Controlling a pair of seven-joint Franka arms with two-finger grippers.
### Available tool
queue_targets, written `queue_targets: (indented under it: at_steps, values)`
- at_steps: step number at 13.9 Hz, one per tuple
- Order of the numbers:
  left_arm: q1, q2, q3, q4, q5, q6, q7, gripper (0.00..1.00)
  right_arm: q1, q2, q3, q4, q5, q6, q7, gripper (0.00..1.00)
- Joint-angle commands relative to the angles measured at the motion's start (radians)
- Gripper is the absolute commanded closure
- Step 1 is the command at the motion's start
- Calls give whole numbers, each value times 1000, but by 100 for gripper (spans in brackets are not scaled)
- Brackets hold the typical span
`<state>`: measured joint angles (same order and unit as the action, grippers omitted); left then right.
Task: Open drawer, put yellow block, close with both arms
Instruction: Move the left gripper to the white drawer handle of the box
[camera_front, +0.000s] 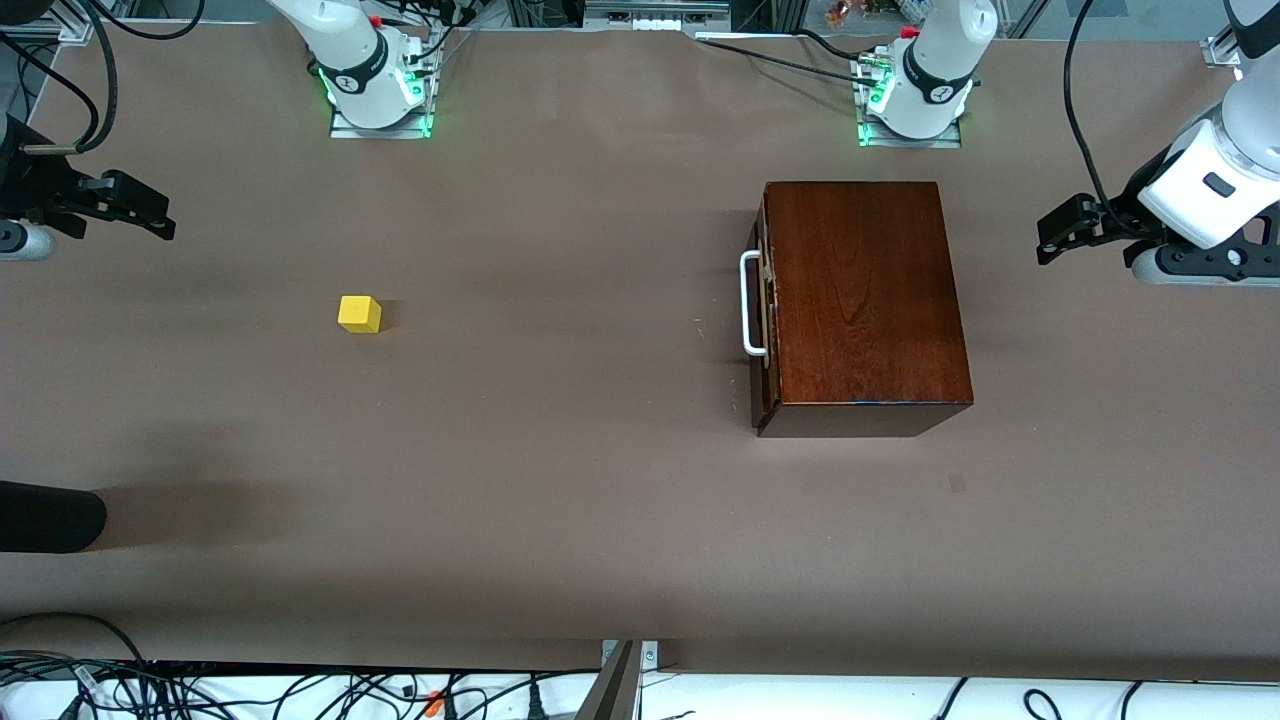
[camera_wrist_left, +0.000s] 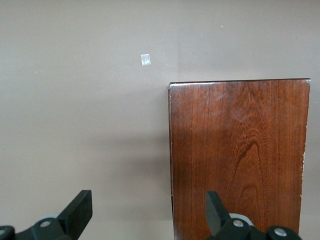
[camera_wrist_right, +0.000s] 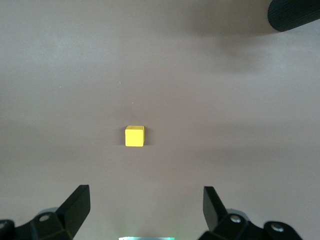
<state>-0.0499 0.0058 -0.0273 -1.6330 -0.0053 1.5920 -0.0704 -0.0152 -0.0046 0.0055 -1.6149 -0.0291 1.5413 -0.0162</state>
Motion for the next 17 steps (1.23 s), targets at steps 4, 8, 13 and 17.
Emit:
queue_targets:
  at_steps: [4,8,13,17]
  values:
    - [1,13,-2,31,7,-23,-11,0,-16,11,11,21,15,-9,-4,0]
    - [-8,13,-11,31,7,-69,-16,0,-17,11,11,21,15,-7,-4,0]
    - [-22,66,-138,30,5,-159,-29,0,-16,11,11,21,15,-7,-4,0]
    - [-34,175,-268,62,5,-100,-75,0,-16,11,11,21,15,-9,-4,0]
